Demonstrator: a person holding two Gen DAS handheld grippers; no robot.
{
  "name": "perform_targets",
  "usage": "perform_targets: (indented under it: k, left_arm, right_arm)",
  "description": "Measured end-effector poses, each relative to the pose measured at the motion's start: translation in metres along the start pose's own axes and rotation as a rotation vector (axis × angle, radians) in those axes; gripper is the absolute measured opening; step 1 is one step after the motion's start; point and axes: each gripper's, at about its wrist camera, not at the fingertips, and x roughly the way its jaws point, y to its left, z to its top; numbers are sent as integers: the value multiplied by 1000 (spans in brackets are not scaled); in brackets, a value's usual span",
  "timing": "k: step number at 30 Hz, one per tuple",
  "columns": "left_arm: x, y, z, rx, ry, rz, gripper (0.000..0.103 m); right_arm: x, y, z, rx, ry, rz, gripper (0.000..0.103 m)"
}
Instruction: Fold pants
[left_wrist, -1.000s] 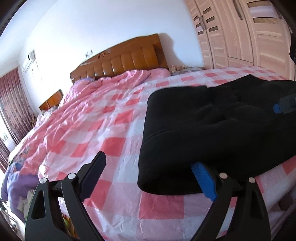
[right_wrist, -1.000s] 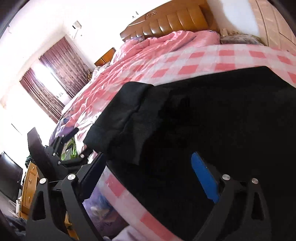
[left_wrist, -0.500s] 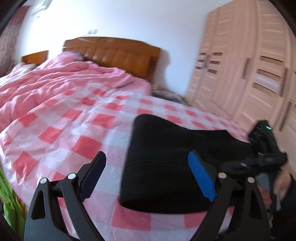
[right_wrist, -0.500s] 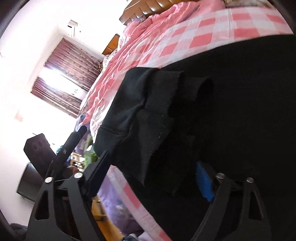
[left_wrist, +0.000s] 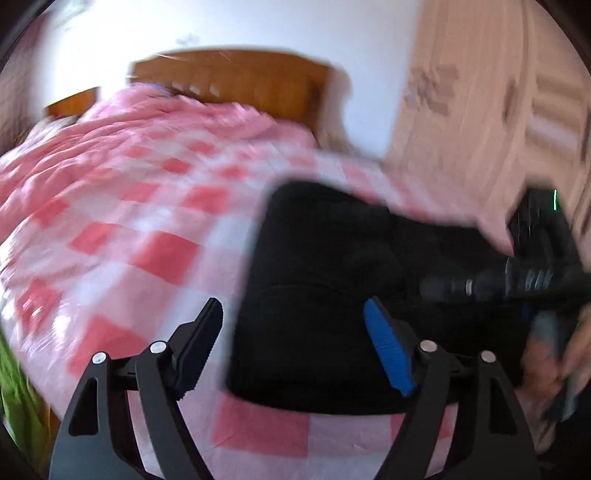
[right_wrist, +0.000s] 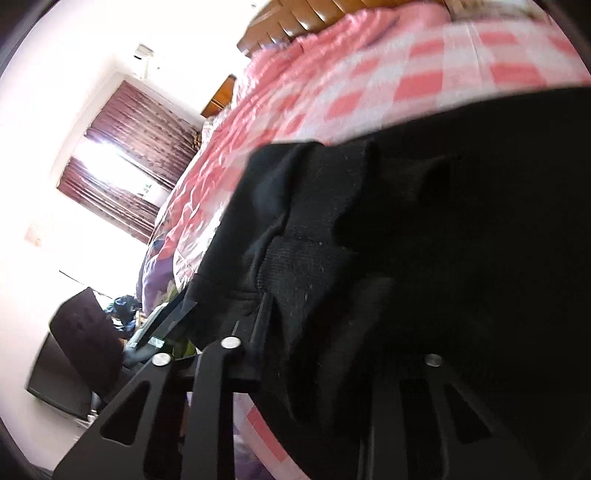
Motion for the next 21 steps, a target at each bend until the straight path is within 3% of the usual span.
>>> perform_targets:
  k: [1,5,8,11,12,15,18,21]
  left_arm:
    - [-11,8,0,-30,-32,27,95]
    - [-34,15,-14,38,2,70,95]
    - [-27,-4,-24,77,44,41,95]
    - [-6,-19,-16,46,27,28,95]
    - [3,-23,-14,39,31,39,95]
    - [43,-30,-11,102,101,249,94]
    - [44,-16,-10,29,114,193,95]
    - [31,-23,-5,66,87,197,95]
  right_arm:
    - [-6,6,1,-17,-23,-2,21]
    - [-50,48,19,-141,-146,7,20]
    - [-71,78,33,-219,-196,9,20]
    - [-82,99,37,-282,-223,-14,19]
    - [-87,101,35,-289,-232,-21,19]
    - [-109,98,28,-278,-288,-35,18]
    - [-132,82,26,-250,-354,-72,18]
    - [-145,48,14,-209,-359,-109,18]
